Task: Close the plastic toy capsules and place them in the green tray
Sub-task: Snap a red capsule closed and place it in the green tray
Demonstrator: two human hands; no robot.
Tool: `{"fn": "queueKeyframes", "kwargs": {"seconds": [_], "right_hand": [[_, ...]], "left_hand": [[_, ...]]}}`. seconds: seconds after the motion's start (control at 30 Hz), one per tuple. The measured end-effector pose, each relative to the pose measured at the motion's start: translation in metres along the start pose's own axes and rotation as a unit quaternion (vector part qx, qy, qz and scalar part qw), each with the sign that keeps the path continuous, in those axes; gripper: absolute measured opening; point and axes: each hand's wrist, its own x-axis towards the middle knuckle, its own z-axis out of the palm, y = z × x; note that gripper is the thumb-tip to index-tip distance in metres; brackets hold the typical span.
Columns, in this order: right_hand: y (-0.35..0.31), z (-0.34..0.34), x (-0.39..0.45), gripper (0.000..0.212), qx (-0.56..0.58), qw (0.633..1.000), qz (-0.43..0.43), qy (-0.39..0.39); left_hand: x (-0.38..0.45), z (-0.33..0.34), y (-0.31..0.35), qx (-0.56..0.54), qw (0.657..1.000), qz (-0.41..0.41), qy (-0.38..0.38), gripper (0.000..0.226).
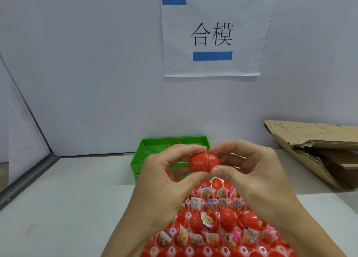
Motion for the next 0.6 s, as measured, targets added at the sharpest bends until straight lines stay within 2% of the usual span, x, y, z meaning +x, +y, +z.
{"fn": "queueKeyframes", "kwargs": {"seconds": [0.23, 0.6], "right_hand": [[-0.0001, -0.0042, -0.0007, 0.027, 0.036, 0.998, 0.032, -0.049], [0.0014, 0.0000, -0.0011, 0.024, -0.002, 1.000, -0.011, 0.008]], "left_hand": [[-0.0008, -0.0003, -0.0016, 0.006, 1.000, -0.004, -0.002, 0.032], [-0.0007, -0.0018, -0.0015, 0.033, 0.999, 0.014, -0.001, 0.034]]}}
